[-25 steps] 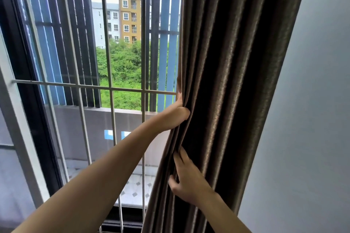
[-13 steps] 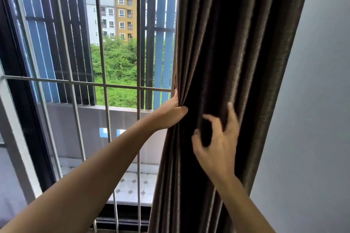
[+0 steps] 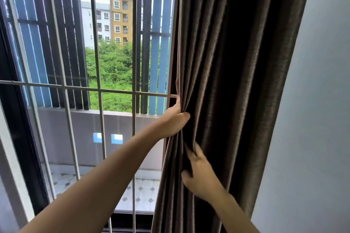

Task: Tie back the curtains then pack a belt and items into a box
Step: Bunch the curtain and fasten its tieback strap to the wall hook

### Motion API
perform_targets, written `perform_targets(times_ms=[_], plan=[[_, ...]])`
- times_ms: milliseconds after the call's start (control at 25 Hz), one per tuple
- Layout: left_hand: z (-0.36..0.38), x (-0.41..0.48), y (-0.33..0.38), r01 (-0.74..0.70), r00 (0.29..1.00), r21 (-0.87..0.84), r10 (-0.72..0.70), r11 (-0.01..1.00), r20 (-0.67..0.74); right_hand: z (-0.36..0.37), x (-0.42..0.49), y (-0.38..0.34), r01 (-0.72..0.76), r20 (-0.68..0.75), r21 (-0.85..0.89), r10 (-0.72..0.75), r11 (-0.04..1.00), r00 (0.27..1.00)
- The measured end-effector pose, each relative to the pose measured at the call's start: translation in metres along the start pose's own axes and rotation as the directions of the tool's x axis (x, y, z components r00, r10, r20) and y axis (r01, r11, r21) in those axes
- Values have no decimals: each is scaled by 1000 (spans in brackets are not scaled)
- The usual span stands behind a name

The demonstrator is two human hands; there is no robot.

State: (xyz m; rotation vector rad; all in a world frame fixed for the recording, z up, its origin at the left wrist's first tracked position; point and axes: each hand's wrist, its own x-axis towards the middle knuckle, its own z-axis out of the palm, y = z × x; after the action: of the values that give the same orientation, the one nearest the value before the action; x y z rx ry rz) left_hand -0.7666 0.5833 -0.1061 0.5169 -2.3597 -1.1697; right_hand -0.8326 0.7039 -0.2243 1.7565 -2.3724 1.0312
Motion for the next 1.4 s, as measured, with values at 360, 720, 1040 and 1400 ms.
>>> perform_targets(times_ms=[360, 720, 1040, 1400], plan=[[17, -3, 13, -89, 995, 17, 89, 996, 46, 10, -6, -3, 58, 7, -35, -58, 998, 998], [6, -7, 10, -29, 997, 113, 37, 993, -64, -42, -13, -12, 91, -672, -141, -163, 986, 722], [4, -9, 4, 52, 997, 8, -52, 999, -51, -34, 8, 21, -38, -212, 50, 47, 998, 976], [21, -3, 12, -39, 998, -33, 38, 999, -42, 6, -12, 11, 0, 47, -11, 0, 1000, 999]])
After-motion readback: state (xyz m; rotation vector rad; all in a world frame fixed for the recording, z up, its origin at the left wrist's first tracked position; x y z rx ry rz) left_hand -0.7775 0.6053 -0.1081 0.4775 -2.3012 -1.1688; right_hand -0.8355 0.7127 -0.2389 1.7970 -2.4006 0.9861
